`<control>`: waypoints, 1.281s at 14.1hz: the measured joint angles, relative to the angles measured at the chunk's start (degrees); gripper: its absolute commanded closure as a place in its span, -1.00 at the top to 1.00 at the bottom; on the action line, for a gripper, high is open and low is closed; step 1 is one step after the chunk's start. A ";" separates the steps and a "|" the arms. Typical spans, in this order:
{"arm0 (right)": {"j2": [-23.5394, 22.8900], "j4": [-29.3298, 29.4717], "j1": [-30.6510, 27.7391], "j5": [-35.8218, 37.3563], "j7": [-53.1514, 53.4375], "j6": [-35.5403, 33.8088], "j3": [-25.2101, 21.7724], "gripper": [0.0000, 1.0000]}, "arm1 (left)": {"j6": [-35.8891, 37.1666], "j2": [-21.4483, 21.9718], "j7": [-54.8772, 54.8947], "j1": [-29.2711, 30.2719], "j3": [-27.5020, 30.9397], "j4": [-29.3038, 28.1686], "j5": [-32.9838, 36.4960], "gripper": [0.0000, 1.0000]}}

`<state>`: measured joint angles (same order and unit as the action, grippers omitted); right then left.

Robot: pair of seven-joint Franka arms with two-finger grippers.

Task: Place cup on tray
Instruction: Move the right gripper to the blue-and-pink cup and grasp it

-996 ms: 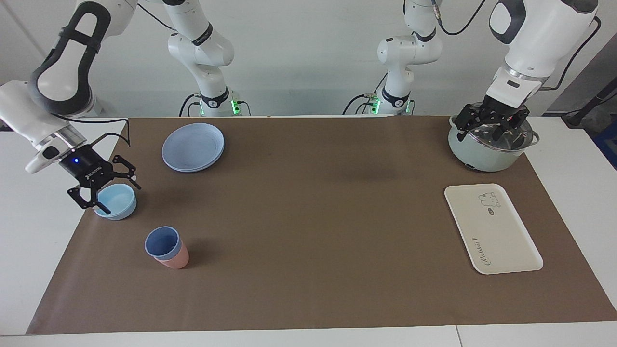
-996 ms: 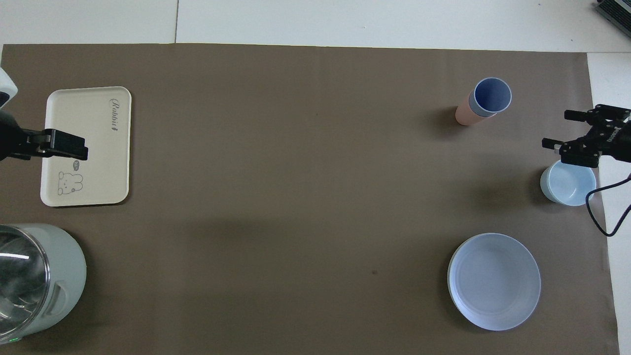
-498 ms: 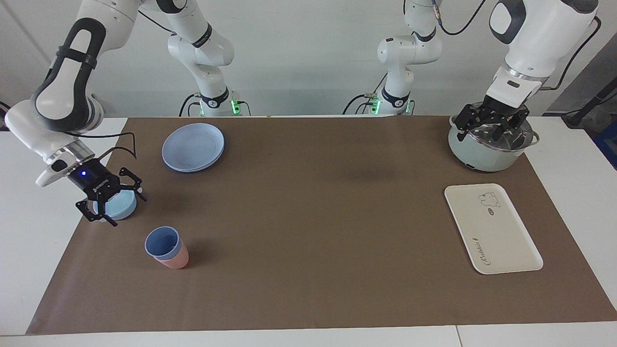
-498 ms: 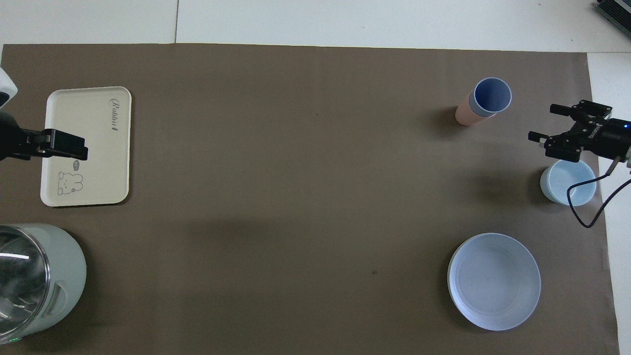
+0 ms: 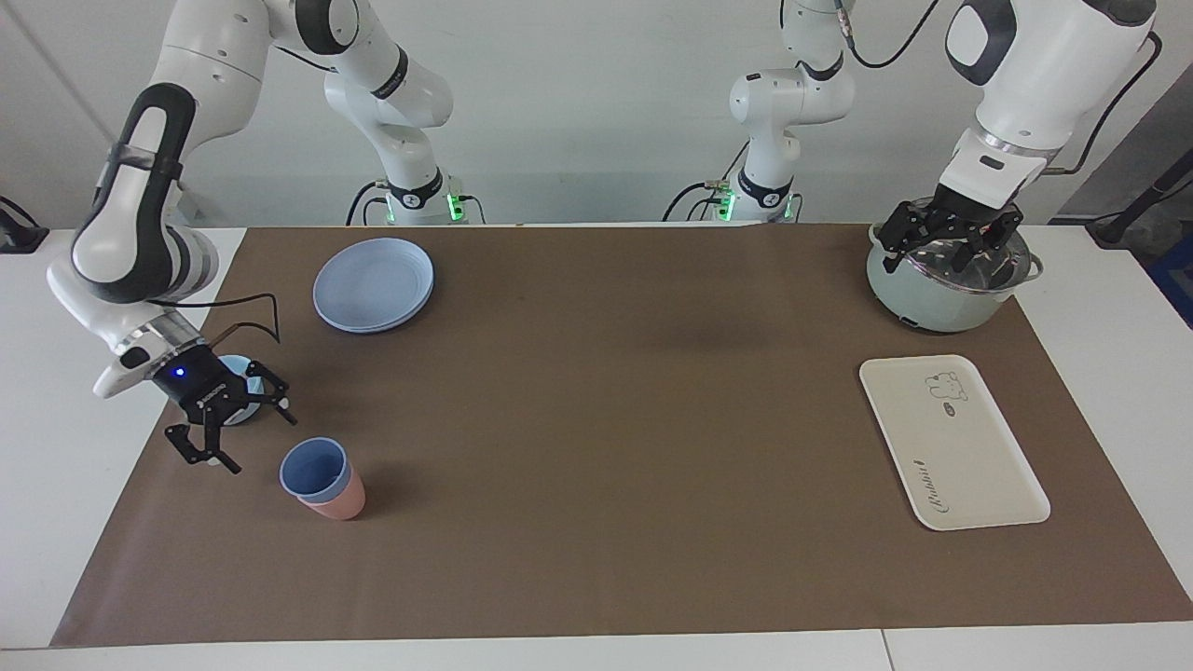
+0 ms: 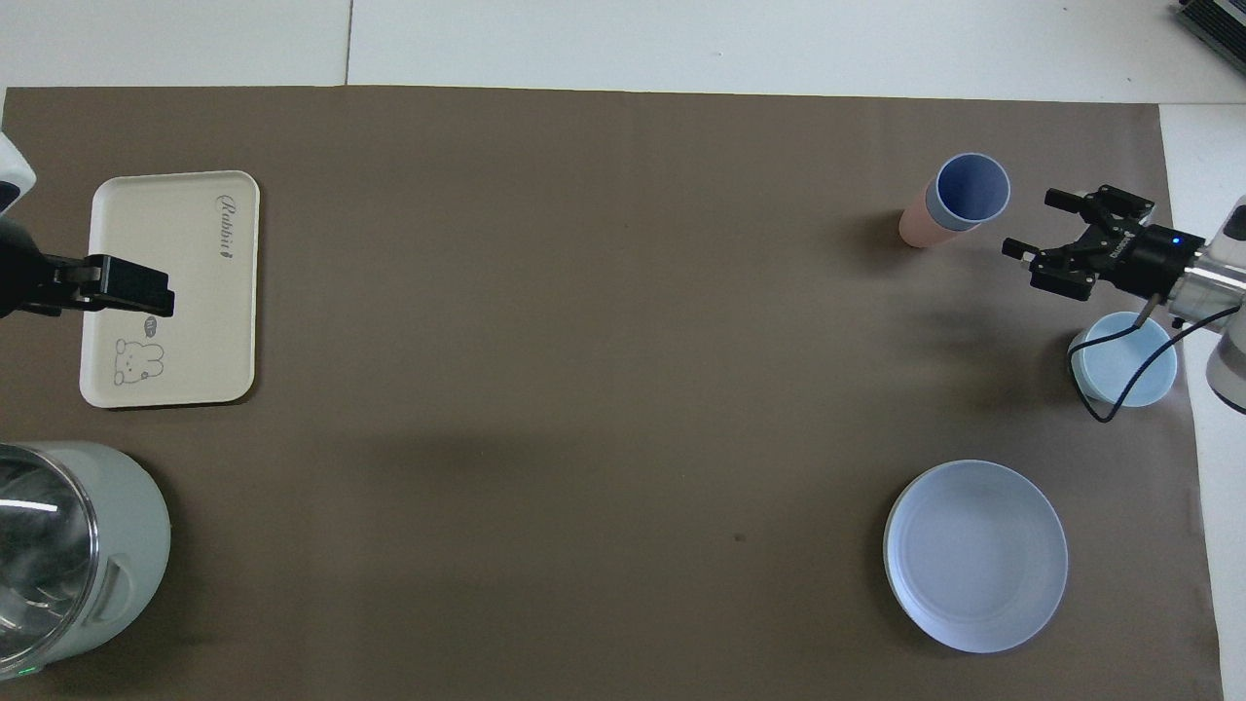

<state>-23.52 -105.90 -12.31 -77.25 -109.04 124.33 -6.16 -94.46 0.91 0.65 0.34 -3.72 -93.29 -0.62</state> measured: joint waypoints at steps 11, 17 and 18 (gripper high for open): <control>-4.21 0.70 4.23 -10.63 -9.21 4.34 0.56 1.00 | 0.45 0.00 0.00 0.00 0.05 0.00 0.00 1.00; -4.50 0.57 5.43 -11.65 -9.84 4.42 0.62 1.00 | 0.45 0.00 0.00 0.00 0.05 0.00 0.00 1.00; -4.59 0.54 5.42 -11.70 -10.11 4.46 0.61 0.98 | 0.45 0.00 0.00 0.00 0.05 0.00 0.00 1.00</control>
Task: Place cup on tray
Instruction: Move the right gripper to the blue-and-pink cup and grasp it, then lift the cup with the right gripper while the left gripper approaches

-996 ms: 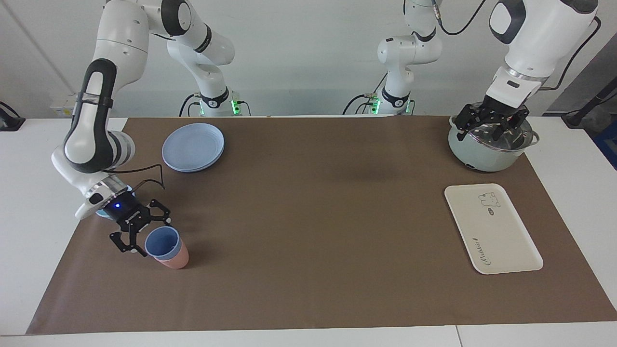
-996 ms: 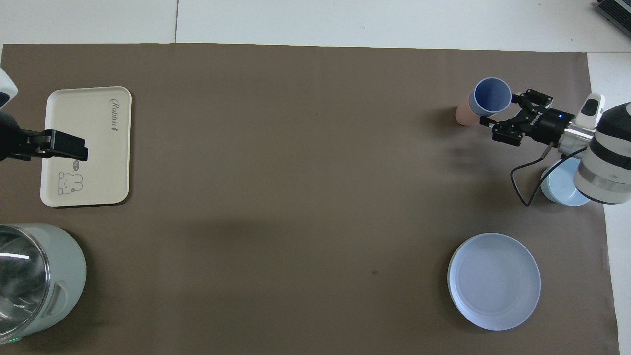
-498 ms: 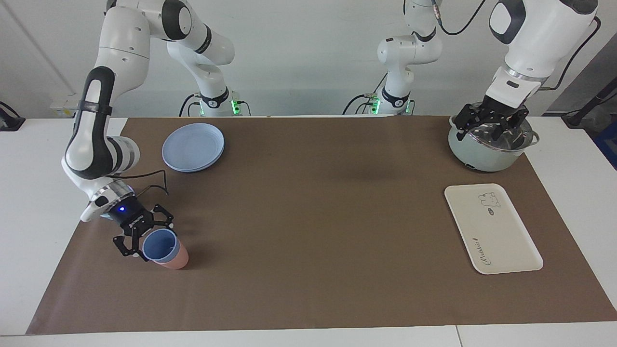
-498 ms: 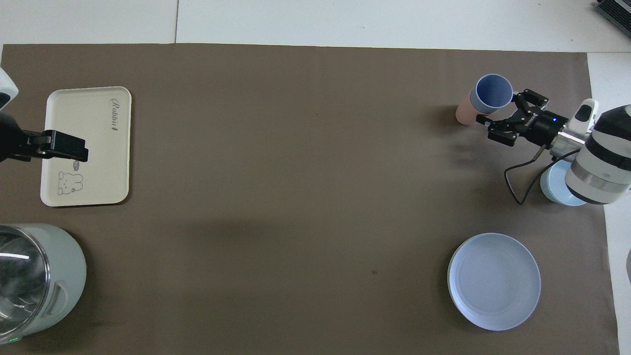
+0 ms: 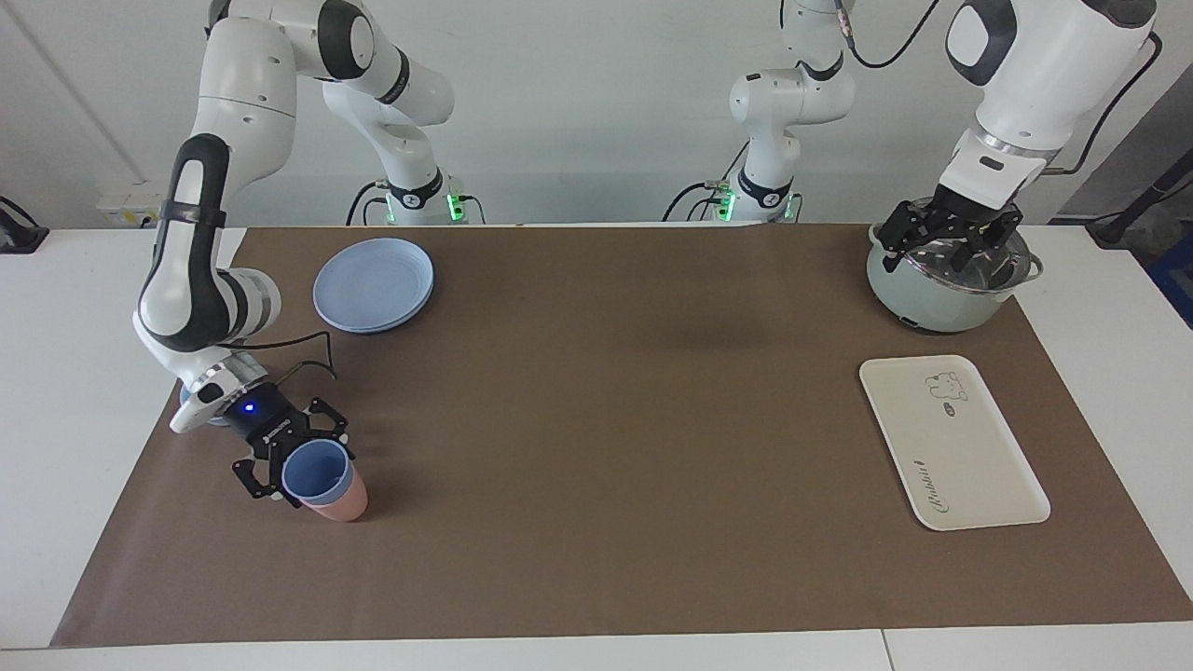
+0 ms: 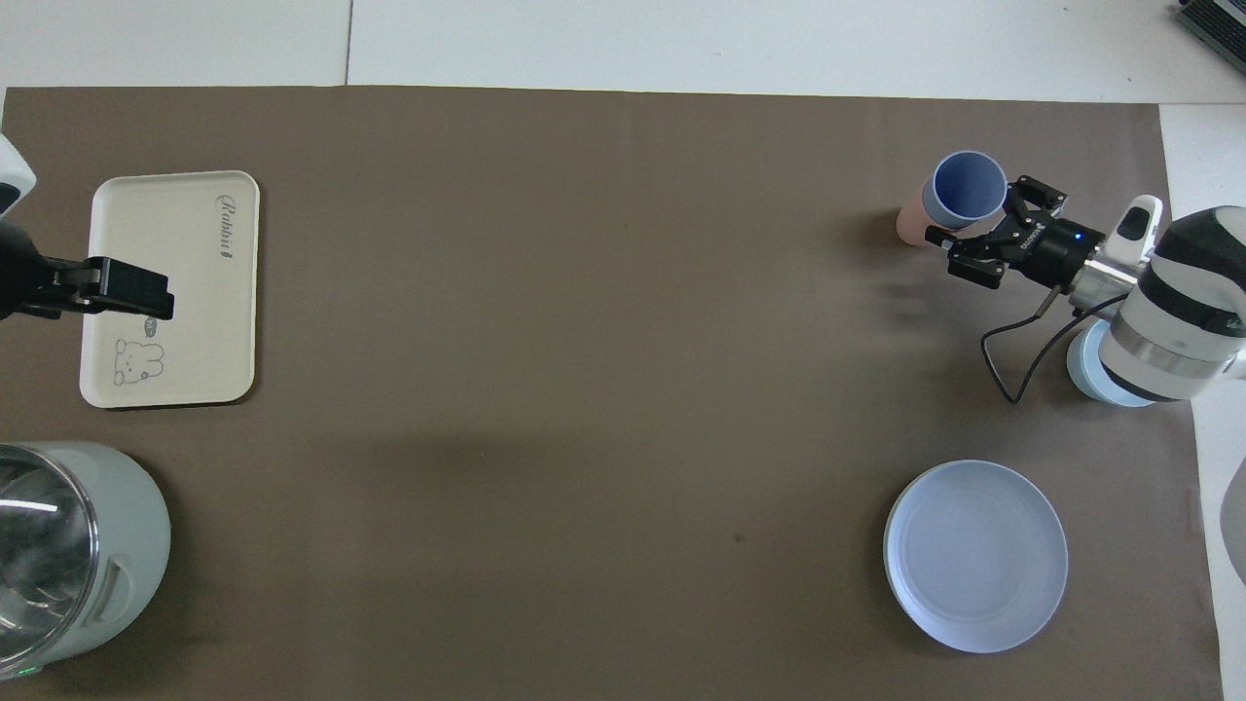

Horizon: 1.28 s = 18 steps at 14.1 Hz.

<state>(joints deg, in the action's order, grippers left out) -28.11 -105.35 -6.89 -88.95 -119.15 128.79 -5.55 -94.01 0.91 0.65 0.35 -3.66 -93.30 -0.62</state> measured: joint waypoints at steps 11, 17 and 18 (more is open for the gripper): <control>1.54 0.83 3.34 2.86 1.93 4.36 0.02 -1.00 | -0.03 0.00 0.00 -0.92 -0.53 0.00 0.00 1.00; 12.69 1.82 9.24 38.68 37.80 7.68 0.06 -1.00 | -0.07 0.04 -0.02 -1.10 -0.56 -0.53 -2.25 1.00; 13.75 1.86 10.70 43.53 42.74 7.67 0.07 -1.00 | -0.54 0.12 -0.11 -1.12 -0.56 -1.19 -5.37 1.00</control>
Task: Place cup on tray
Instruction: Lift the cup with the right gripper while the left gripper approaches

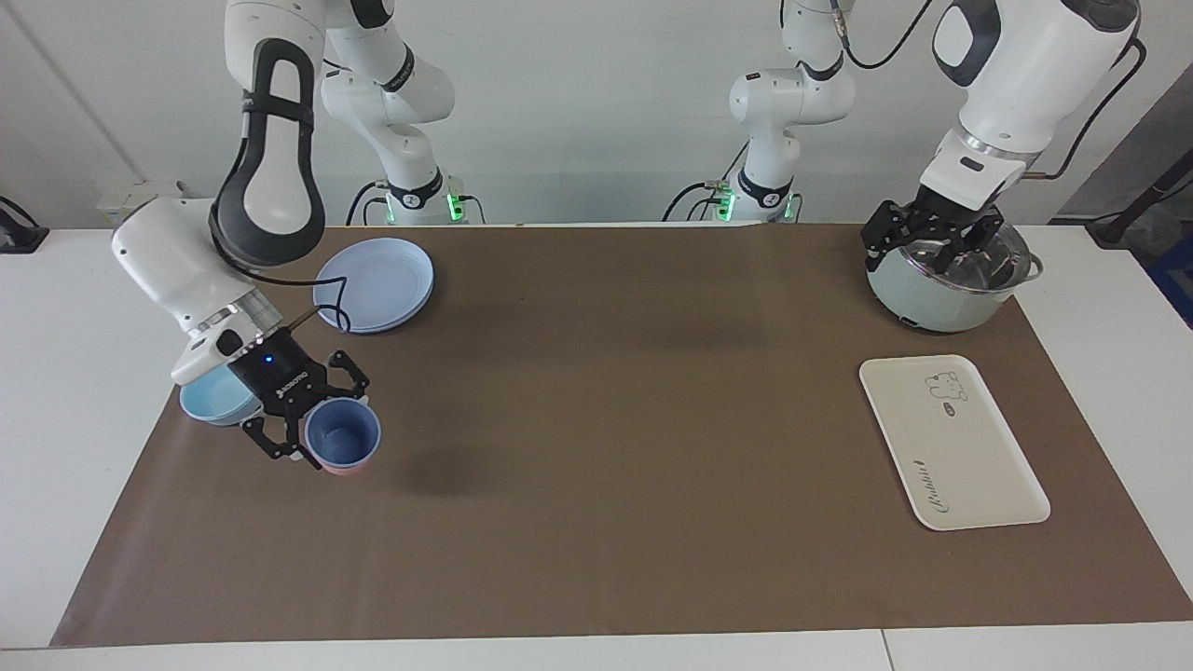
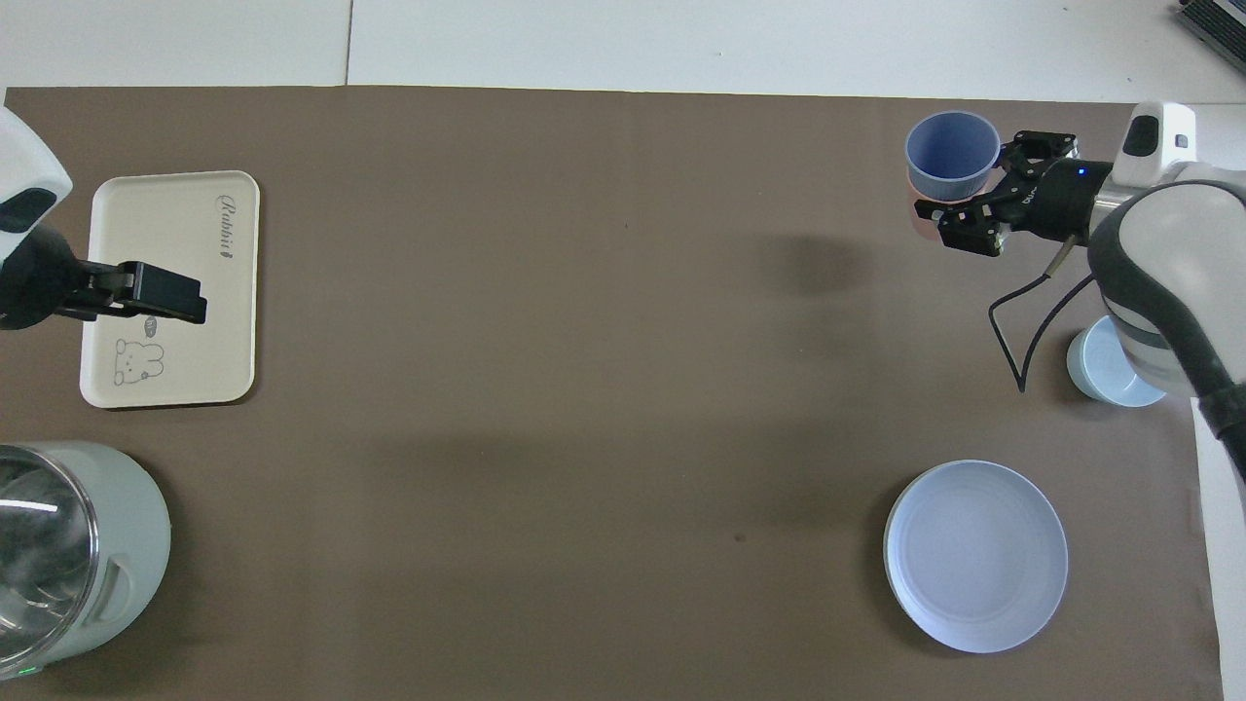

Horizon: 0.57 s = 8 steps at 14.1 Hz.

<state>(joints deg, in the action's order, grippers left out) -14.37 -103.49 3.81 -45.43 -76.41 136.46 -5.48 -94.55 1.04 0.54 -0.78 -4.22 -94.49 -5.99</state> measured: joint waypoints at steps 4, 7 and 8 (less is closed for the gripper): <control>2.92 2.25 7.56 23.17 20.23 -2.70 0.15 -1.00 | -3.34 0.14 -4.57 -2.24 -0.13 -2.75 -12.50 1.00; 4.78 6.79 11.47 33.97 30.71 -14.06 0.33 -1.00 | -11.97 -0.06 -11.37 -8.71 -0.33 -5.71 -21.20 1.00; 5.20 8.47 12.40 36.43 32.14 -18.65 0.39 -1.00 | -16.19 -0.58 -13.68 -11.30 -0.41 -6.97 -23.76 0.97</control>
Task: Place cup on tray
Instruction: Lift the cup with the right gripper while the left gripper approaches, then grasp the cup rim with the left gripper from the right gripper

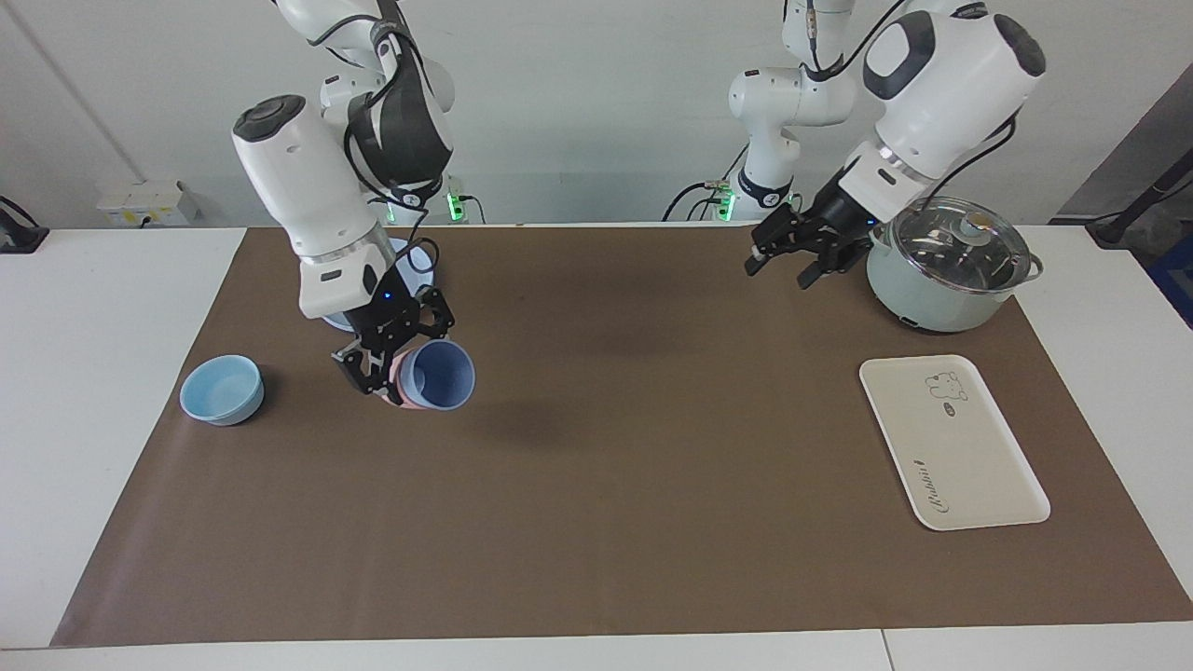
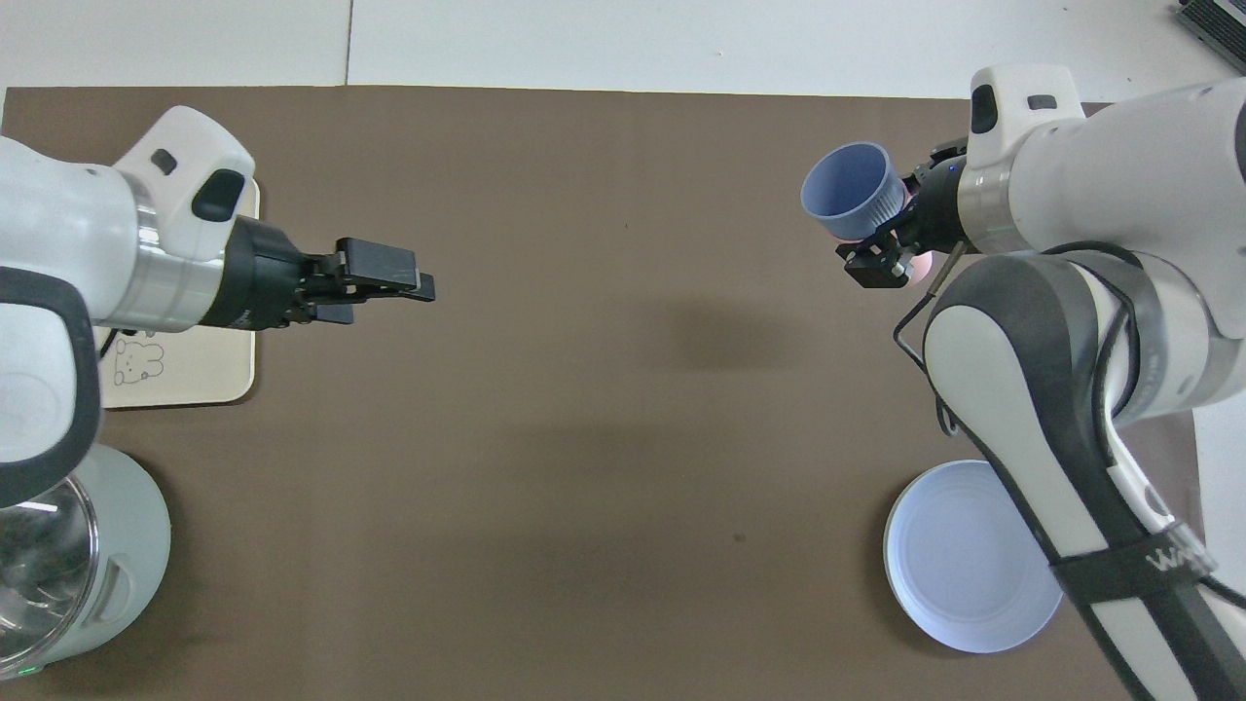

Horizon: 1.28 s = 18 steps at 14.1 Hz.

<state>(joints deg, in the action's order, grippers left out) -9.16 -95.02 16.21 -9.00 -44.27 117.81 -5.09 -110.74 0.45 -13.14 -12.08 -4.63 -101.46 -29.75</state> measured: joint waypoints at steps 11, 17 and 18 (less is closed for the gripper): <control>0.34 2.51 12.17 16.67 8.84 -9.90 0.26 -1.00 | -35.01 -12.18 -3.86 -16.74 -0.16 -1.62 -24.91 0.53; -0.49 2.41 14.80 19.34 10.15 -10.02 0.20 -1.00 | -35.83 -12.37 -4.30 -22.00 -0.09 -1.56 -25.41 0.17; -0.50 2.41 14.79 19.35 10.15 -10.02 0.12 -1.00 | -35.84 -12.37 -4.35 -22.70 -0.10 -1.56 -25.42 0.03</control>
<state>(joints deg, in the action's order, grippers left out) -9.67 -92.60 31.00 10.35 -34.12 107.79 -4.98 -146.58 -11.92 -17.49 -34.77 -4.73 -103.02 -55.17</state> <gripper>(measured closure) 0.150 0.357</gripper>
